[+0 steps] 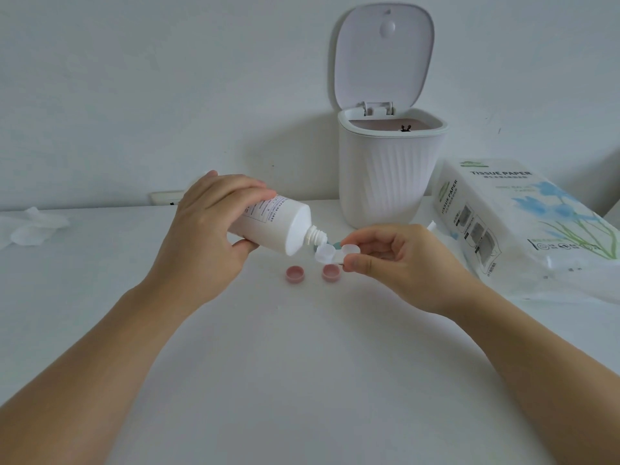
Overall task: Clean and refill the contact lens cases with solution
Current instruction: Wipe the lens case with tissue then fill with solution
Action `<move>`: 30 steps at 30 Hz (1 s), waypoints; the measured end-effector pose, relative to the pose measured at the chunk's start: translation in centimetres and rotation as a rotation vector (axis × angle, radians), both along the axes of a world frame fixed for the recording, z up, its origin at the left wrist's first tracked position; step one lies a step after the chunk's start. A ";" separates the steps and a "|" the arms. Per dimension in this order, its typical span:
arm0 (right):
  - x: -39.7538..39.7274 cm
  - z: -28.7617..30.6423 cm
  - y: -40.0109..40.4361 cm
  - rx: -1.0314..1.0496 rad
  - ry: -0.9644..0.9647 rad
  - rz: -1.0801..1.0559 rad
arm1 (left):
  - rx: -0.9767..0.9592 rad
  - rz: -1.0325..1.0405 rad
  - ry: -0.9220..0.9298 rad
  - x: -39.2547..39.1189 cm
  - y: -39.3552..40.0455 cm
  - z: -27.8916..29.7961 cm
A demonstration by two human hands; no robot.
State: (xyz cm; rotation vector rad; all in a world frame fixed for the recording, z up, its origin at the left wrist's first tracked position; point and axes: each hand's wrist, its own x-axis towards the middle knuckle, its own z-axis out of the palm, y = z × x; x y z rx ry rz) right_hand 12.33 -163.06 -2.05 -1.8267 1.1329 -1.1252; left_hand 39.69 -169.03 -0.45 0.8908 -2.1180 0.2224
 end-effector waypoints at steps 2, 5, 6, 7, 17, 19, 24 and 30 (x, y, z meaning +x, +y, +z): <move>-0.1 -0.1 -0.1 -0.003 0.000 -0.006 | 0.045 -0.001 0.051 -0.1 0.3 0.1; -0.3 0.0 -0.1 0.009 0.043 -0.030 | 0.113 -0.005 0.118 0.0 0.6 0.1; -0.3 0.0 0.0 0.010 0.067 -0.031 | 0.135 -0.002 0.133 0.1 0.7 0.0; -0.3 0.0 0.0 0.011 0.083 -0.022 | 0.159 0.002 0.146 0.2 0.7 -0.1; -0.6 -0.1 -0.3 -0.028 0.333 0.038 | 0.410 0.003 0.397 0.7 0.7 -0.2; -0.7 -0.3 -0.5 -0.008 0.355 0.041 | 0.433 -0.012 0.429 0.6 0.7 -0.1; -0.8 -0.6 -0.5 0.044 0.473 0.029 | 0.475 -0.024 0.458 0.6 0.7 -0.1; -0.8 -0.5 -0.4 0.077 0.512 0.066 | 0.478 -0.024 0.475 0.5 0.7 -0.2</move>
